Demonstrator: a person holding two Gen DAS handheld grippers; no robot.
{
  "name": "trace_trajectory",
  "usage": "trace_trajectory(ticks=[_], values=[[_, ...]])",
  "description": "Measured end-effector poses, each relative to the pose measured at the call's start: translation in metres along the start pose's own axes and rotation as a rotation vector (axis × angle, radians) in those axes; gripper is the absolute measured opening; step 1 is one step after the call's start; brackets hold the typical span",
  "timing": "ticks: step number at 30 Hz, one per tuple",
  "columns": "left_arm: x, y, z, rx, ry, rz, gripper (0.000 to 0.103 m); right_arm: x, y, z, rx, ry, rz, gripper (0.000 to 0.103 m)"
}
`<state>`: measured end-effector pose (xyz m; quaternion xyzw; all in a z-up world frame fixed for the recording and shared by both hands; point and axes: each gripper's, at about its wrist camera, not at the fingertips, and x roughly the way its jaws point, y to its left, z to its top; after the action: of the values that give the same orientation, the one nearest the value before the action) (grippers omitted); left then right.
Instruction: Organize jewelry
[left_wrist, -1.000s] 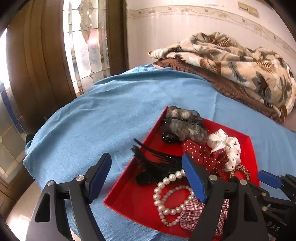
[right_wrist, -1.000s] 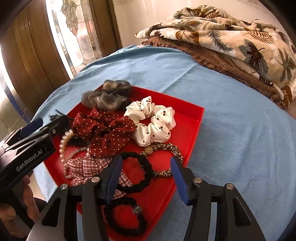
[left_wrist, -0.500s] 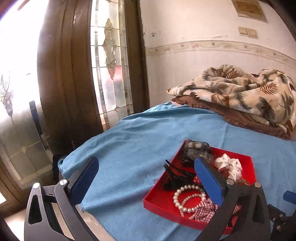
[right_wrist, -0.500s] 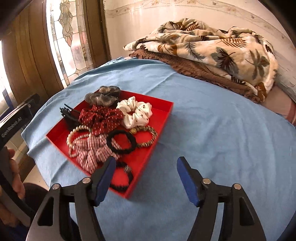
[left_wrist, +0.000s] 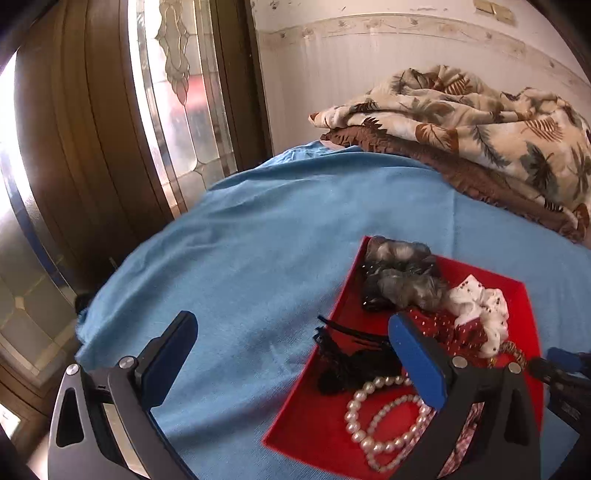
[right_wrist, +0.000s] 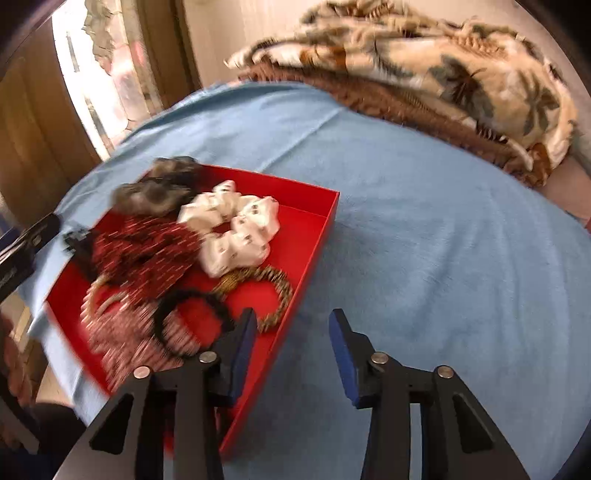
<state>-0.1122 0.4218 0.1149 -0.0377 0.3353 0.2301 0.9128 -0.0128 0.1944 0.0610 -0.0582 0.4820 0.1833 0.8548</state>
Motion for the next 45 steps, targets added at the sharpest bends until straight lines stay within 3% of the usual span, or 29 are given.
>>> trace_trajectory(ticks=[4,6,9,13,21,26,32,36,45], values=[[-0.004,-0.007,0.001,-0.015,-0.039,-0.022,0.103,0.027,-0.007,0.015,0.019,0.046,0.023,0.022],[-0.007,-0.015,0.002,0.004,-0.058,-0.018,0.103,0.026,-0.006,0.020,0.002,0.043,-0.012,0.012],[-0.012,-0.025,0.001,0.027,-0.082,-0.033,0.103,0.026,-0.022,0.020,0.040,0.039,-0.058,0.008],[-0.018,-0.036,0.001,0.033,-0.098,-0.070,0.103,0.019,-0.065,0.016,0.177,0.035,-0.084,0.007],[-0.039,-0.056,0.003,0.016,-0.139,-0.107,0.103,-0.010,-0.173,-0.012,0.418,0.011,-0.217,0.007],[-0.068,-0.071,0.003,0.000,-0.190,-0.107,0.103,-0.020,-0.192,-0.015,0.437,-0.011,-0.159,0.009],[-0.112,-0.086,-0.003,-0.012,-0.232,-0.118,0.103,-0.074,-0.173,-0.038,0.333,-0.119,-0.223,0.039],[-0.140,-0.094,-0.014,-0.020,-0.260,-0.189,0.103,-0.118,-0.156,-0.071,0.253,-0.205,-0.255,0.058],[-0.187,-0.137,-0.056,0.137,-0.231,-0.241,0.103,-0.190,-0.130,-0.142,0.159,-0.362,-0.405,0.071]])
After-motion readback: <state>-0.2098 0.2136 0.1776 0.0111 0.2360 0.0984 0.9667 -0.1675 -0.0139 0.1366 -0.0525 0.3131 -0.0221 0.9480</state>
